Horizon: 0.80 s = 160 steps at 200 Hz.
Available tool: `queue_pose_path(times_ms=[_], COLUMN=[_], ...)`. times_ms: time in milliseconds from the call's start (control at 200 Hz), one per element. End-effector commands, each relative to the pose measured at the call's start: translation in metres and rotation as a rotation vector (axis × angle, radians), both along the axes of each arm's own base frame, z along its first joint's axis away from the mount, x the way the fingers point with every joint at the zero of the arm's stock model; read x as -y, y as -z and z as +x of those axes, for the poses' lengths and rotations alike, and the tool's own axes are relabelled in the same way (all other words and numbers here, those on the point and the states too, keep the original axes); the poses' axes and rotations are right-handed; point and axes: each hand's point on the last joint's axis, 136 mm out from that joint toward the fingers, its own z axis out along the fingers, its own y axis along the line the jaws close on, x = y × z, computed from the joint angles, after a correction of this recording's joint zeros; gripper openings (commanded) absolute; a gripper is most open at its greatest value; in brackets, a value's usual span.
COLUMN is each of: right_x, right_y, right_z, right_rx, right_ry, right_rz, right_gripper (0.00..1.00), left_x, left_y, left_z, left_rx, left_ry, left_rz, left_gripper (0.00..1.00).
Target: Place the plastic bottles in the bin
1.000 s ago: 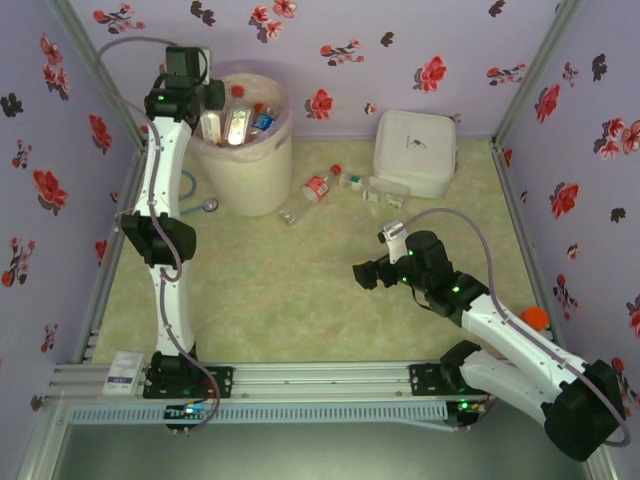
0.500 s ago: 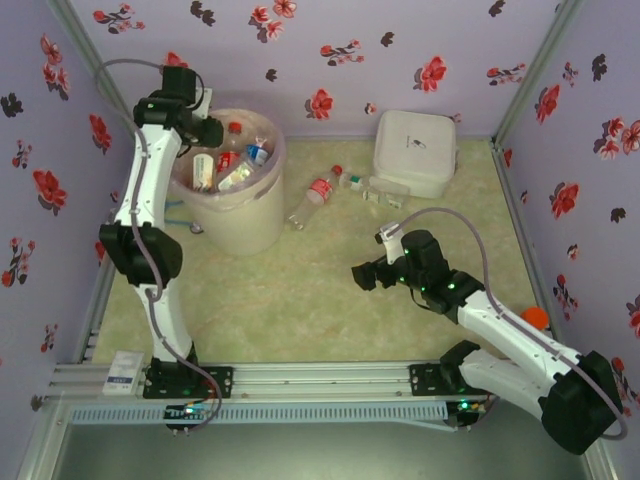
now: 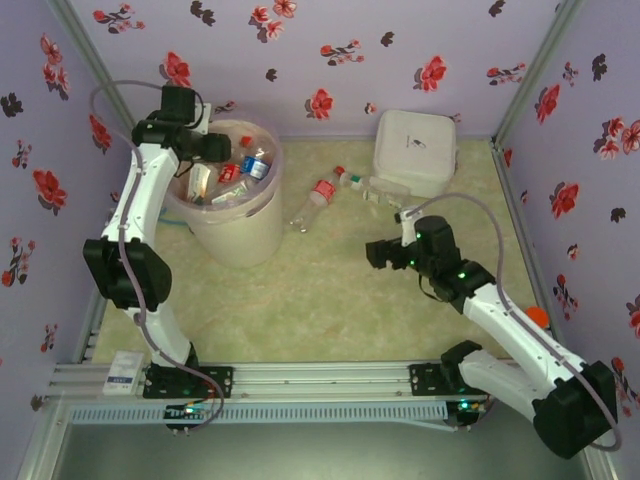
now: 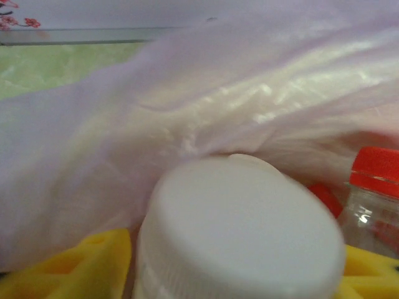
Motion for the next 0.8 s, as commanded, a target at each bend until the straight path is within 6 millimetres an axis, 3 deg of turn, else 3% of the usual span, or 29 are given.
queue_pose_path(times_ms=[0, 185, 345, 550, 700, 795], right_x=[0.026, 0.037, 0.037, 0.050, 0.034, 0.037], right_y=[-0.001, -0.020, -0.012, 0.001, -0.003, 0.018], right_z=[0.011, 0.039, 0.068, 0.099, 0.122, 0.137], right_rx=[-0.065, -0.003, 0.014, -0.013, 0.006, -0.041], right_ry=[0.147, 0.175, 0.015, -0.218, -0.339, -0.411], right_rz=[0.035, 0.003, -0.288, -0.641, -0.644, -0.706], right_gripper=[0.95, 0.95, 0.99, 0.99, 0.99, 0.99], left_x=[0.010, 0.009, 0.011, 0.028, 0.034, 0.032], left_y=[-0.011, -0.060, -0.083, -0.078, -0.077, -0.086], left_z=[-0.013, -0.036, -0.056, -0.088, -0.117, -0.136], left_rx=[0.011, 0.099, 0.142, 0.138, 0.177, 0.231], left_ry=[0.016, 0.031, 0.044, 0.112, 0.102, 0.068], left_rz=[-0.024, -0.002, 0.047, 0.066, 0.051, 0.022], left_gripper=[0.75, 0.86, 0.94, 1.00, 1.00, 0.99])
